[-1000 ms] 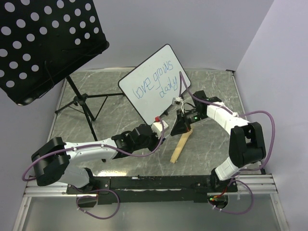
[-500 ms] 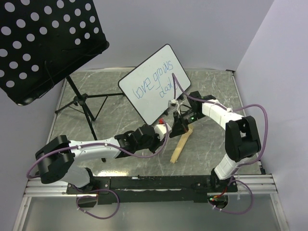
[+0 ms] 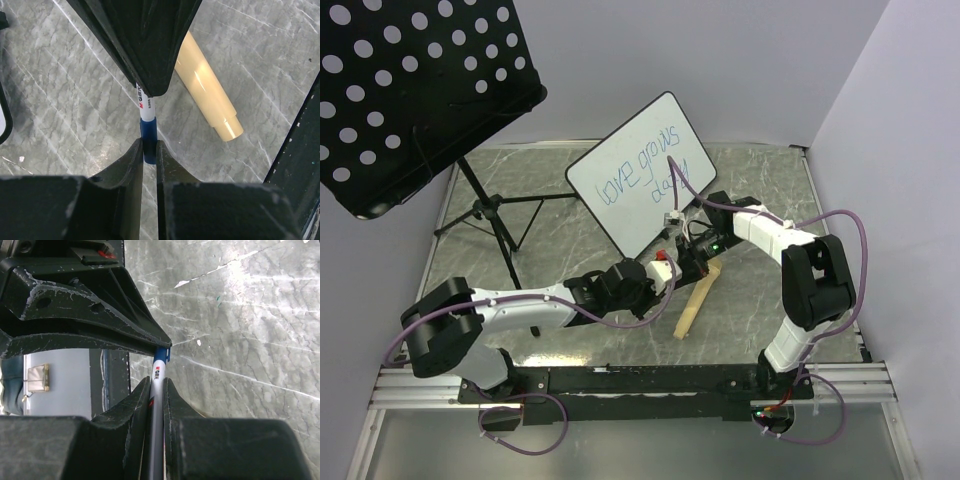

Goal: Write a sentence on the whiteboard
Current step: Insert the whiteboard marker without the cap into the pen cap.

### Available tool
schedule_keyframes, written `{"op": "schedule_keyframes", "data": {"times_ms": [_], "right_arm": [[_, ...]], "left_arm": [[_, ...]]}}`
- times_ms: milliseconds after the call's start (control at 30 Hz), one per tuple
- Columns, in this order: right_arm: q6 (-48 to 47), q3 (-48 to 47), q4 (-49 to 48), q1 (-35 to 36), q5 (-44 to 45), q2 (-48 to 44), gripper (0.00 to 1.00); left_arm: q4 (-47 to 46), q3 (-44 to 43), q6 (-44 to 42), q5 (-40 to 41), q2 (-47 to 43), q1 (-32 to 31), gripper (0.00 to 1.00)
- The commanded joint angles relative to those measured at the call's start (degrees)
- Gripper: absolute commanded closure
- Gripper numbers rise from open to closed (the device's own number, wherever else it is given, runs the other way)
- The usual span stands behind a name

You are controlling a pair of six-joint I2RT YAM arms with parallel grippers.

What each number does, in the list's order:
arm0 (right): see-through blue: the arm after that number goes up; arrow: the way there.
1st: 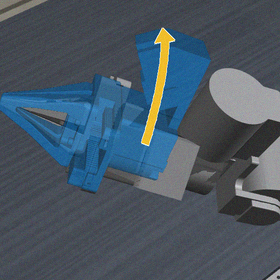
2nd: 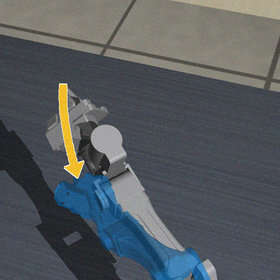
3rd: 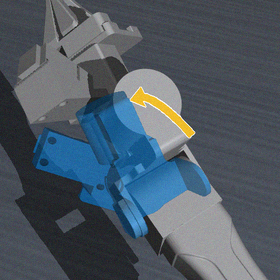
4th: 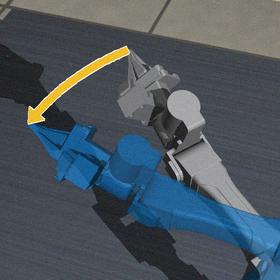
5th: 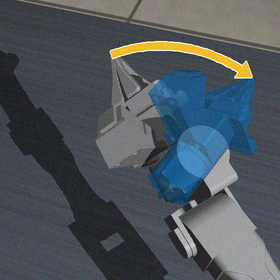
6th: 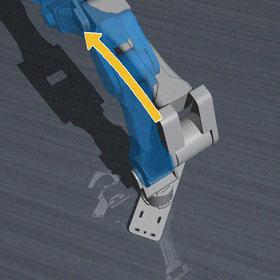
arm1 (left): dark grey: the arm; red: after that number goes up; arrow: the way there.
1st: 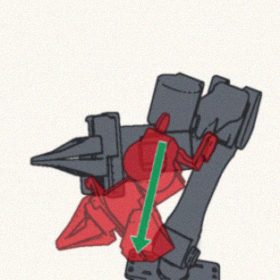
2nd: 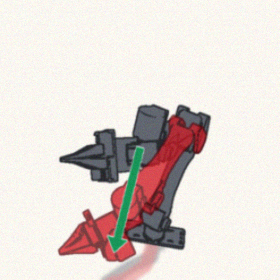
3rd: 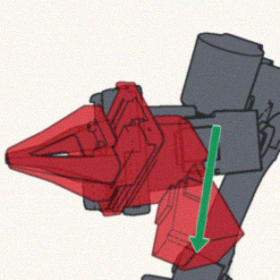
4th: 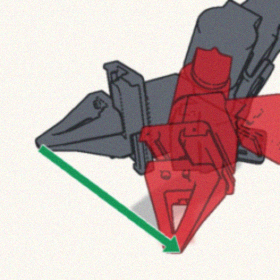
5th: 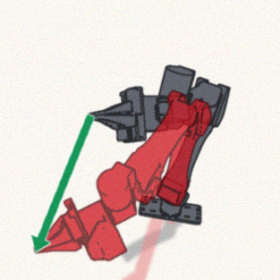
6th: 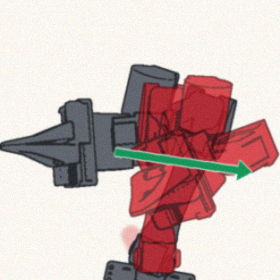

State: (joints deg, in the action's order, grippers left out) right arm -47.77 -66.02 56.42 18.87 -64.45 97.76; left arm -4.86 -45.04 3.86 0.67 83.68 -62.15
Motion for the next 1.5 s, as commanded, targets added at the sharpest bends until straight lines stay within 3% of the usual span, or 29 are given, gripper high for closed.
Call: {"op": "schedule_keyframes", "data": {"times_ms": [0, 600, 1467], "right_arm": [[0.04, -1.48, 1.41, 1.61, -4.64, 1.12, 1.0], [1.62, -1.04, -0.08, 1.69, -5.17, 1.65, 1.0], [2.07, -1.13, -0.17, 1.61, -6.04, 3.06, 1.0]], "left_arm": [[-8.84, -3.92, -0.96, 1.09, 0.34, -0.08, 0.99], [-13.85, -5.24, -0.52, 3.46, -0.1, 0.01, 0.99], [-18.34, -12.44, 0.1, -2.25, 2.8, 3.35, 0.99]]}}
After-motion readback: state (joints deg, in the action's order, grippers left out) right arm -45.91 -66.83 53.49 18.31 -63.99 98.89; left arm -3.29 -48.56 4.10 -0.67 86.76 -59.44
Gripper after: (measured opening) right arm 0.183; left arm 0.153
